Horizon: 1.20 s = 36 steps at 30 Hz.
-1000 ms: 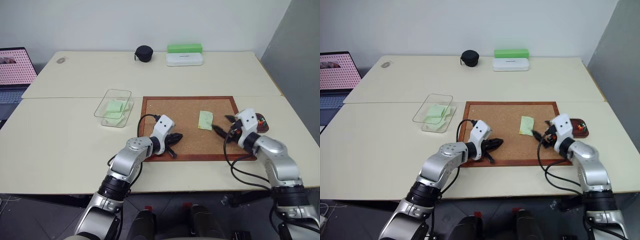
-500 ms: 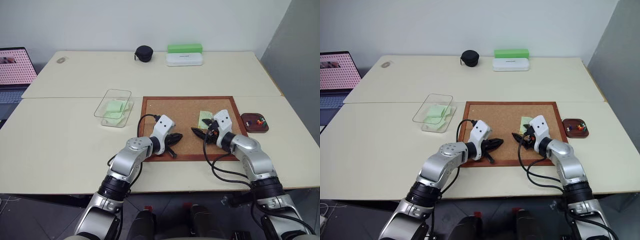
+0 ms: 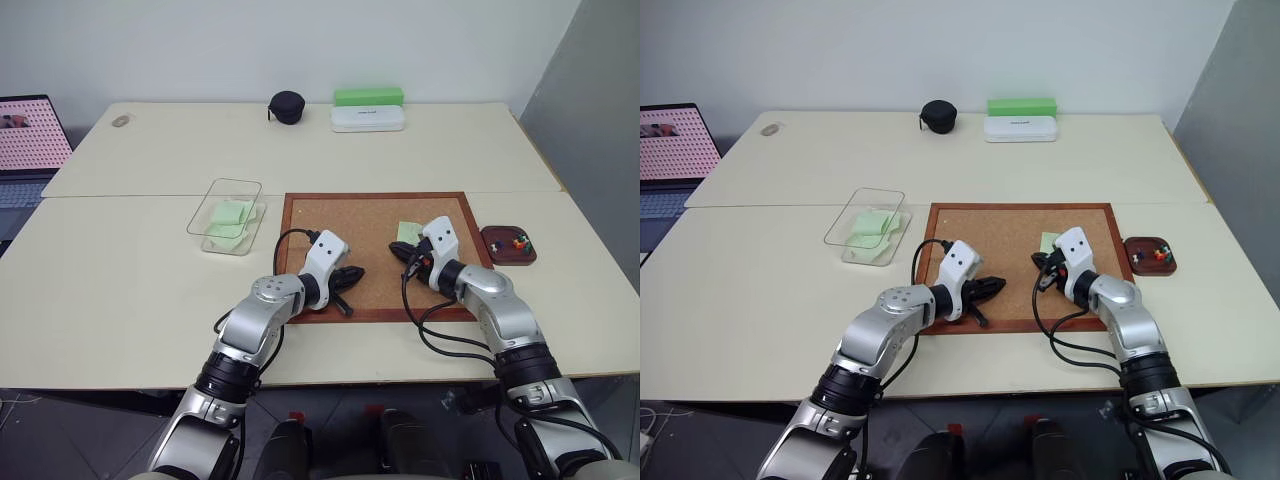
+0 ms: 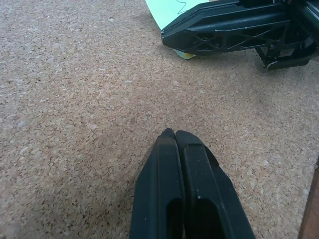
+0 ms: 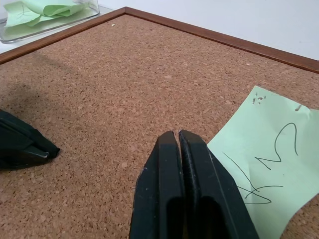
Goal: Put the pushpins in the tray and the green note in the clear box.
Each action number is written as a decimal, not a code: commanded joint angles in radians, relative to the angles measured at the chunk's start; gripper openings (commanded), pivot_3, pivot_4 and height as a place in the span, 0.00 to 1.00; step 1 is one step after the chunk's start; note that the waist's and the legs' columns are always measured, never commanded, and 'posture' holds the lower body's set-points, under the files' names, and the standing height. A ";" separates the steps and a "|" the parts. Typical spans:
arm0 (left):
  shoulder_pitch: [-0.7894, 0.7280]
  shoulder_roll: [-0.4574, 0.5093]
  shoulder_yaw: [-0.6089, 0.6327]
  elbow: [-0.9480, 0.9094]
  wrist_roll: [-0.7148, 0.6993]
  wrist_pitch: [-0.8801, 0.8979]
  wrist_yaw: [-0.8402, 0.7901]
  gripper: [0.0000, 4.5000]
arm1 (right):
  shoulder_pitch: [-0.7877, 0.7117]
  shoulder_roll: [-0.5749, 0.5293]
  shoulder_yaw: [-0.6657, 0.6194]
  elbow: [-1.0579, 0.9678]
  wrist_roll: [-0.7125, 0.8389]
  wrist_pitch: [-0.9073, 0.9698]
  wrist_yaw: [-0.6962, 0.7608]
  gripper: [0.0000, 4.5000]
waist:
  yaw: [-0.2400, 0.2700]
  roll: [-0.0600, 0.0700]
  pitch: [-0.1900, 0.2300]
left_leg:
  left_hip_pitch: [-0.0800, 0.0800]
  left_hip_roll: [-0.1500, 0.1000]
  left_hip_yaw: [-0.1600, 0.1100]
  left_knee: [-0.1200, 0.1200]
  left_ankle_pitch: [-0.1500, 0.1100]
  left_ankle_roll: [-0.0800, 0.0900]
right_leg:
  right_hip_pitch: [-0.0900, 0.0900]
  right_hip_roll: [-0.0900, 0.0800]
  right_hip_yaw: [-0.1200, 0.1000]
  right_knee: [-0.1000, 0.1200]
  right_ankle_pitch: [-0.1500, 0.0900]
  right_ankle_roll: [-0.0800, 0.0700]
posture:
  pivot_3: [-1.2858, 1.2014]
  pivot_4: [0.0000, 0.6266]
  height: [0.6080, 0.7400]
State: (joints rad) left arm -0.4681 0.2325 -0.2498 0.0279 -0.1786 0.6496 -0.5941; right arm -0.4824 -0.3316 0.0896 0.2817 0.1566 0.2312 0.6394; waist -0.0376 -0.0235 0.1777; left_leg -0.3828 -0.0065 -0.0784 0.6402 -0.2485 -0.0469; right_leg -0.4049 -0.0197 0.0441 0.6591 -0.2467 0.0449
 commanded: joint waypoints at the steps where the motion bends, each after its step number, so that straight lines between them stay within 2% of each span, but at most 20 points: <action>1: 0.016 0.012 0.008 0.013 0.014 0.021 0.019 0.00 | 0.001 -0.010 0.007 -0.010 -0.010 -0.030 0.027 0.02 | 0.000 0.000 0.000 | 0.000 0.000 0.000 0.000 0.000 0.000 | 0.000 0.000 0.000 0.000 0.000 0.000 | 0.52 0.24 1.00; 13: 0.018 0.011 0.005 0.010 0.011 0.024 0.022 0.00 | -0.021 -0.036 -0.051 -0.171 0.023 -0.040 0.019 0.02 | 0.000 0.000 0.000 | 0.000 0.000 0.000 0.000 0.000 0.000 | 0.000 0.000 0.000 0.000 0.000 0.000 | 0.52 0.24 1.00; 19: 0.015 0.008 0.002 0.013 0.010 0.023 0.021 0.00 | -0.007 -0.066 -0.043 -0.240 0.018 -0.020 0.035 0.02 | 0.000 0.000 0.000 | 0.000 0.000 0.000 0.000 0.000 0.000 | 0.000 0.000 0.000 0.000 0.000 0.000 | 0.52 0.24 1.00; 25: -0.001 -0.027 0.043 0.022 -0.009 -0.022 0.049 0.00 | -0.005 -0.108 -0.016 -0.241 -0.045 -0.088 0.046 0.02 | 0.002 0.000 0.000 | 0.000 0.000 0.000 0.000 0.000 0.000 | 0.000 0.000 0.000 0.000 0.000 0.000 | 0.52 0.24 1.00; 26: -0.005 -0.040 0.063 0.019 -0.028 -0.025 0.049 0.00 | -0.006 -0.112 -0.015 -0.239 -0.048 -0.096 0.046 0.02 | 0.002 0.000 0.000 | 0.000 0.000 0.000 0.000 0.000 0.000 | 0.000 0.000 0.000 0.000 0.000 0.000 | 0.52 0.24 1.00; 31: -0.045 -0.188 0.284 -0.027 -0.288 0.140 0.094 0.18 | -0.008 -0.106 -0.026 -0.254 -0.039 -0.087 0.040 0.00 | 0.005 0.000 0.001 | -0.002 0.000 0.000 0.000 0.000 0.000 | -0.001 -0.001 -0.001 0.000 0.000 0.000 | 0.52 0.24 1.00; 36: -0.102 -0.328 0.543 -0.049 -0.648 0.365 0.207 0.39 | -0.004 -0.098 -0.025 -0.268 -0.037 -0.078 0.033 0.00 | 0.006 -0.001 0.001 | -0.003 -0.001 -0.001 0.001 0.000 0.000 | -0.001 -0.001 -0.001 -0.001 0.000 0.000 | 0.52 0.24 1.00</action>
State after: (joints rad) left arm -0.5370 -0.0569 0.1913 0.0267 -0.6466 0.9218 -0.4406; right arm -0.4820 -0.4300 0.0756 0.0642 0.1086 0.1608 0.6752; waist -0.0316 -0.0248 0.1791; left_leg -0.3860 -0.0071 -0.0796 0.6415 -0.2485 -0.0470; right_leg -0.4061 -0.0207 0.0428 0.6586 -0.2468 0.0451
